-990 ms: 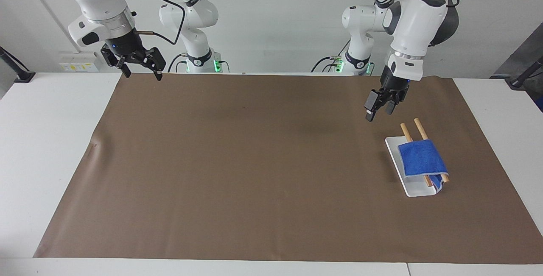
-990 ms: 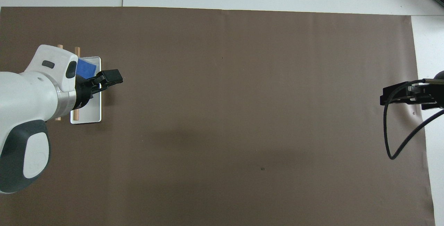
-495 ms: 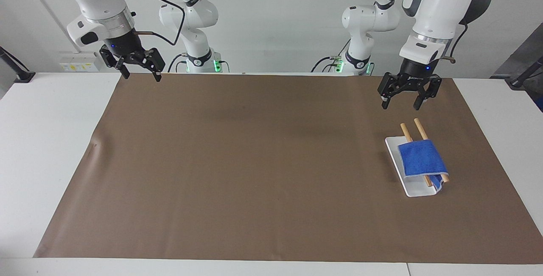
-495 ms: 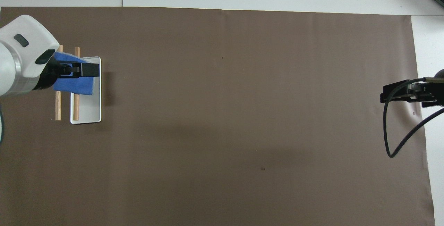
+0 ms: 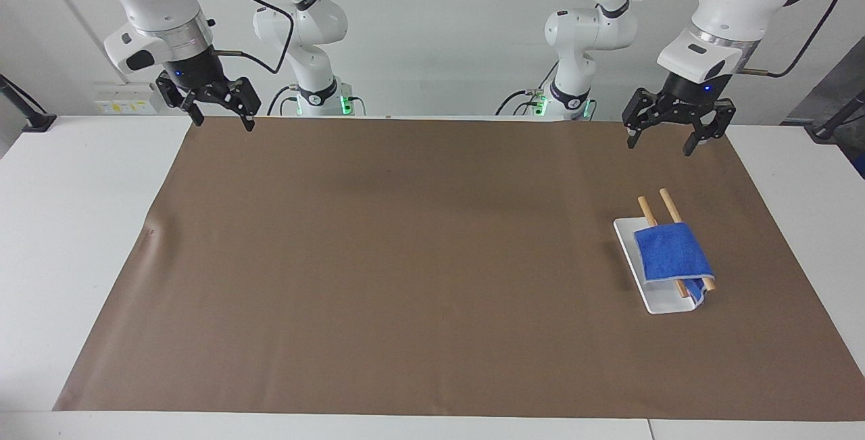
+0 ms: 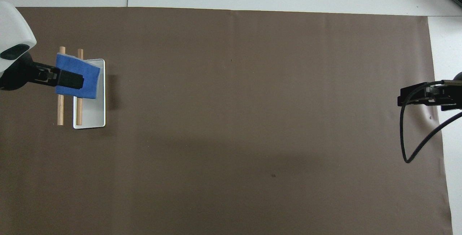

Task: Right arm passes towel to left arm to hang

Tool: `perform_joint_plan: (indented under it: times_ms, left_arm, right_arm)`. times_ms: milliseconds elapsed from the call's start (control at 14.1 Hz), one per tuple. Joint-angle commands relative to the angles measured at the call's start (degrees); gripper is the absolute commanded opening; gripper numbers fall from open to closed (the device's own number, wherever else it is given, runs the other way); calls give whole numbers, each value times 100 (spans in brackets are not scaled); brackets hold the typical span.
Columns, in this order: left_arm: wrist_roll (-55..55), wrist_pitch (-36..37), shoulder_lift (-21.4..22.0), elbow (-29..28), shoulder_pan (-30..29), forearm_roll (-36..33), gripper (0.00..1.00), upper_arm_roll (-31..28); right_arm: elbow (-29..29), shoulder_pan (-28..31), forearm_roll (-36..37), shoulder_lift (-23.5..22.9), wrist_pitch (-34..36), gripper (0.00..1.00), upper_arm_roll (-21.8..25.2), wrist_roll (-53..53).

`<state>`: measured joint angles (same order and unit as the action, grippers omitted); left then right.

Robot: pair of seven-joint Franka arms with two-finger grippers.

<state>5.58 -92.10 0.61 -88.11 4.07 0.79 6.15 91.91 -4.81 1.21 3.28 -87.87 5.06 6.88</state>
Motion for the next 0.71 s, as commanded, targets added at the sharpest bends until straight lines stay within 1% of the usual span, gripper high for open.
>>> perform_joint_plan:
  times_ms: [0, 636]
  left_arm:
    - [295, 587, 35, 84, -20, -114, 100, -43]
    - [198, 588, 106, -66, -460, -105, 100, -79]
  right_arm:
    - [160, 59, 28, 120, -107, 100, -22, -99]
    - [187, 59, 20, 129, -107, 100, -22, -99]
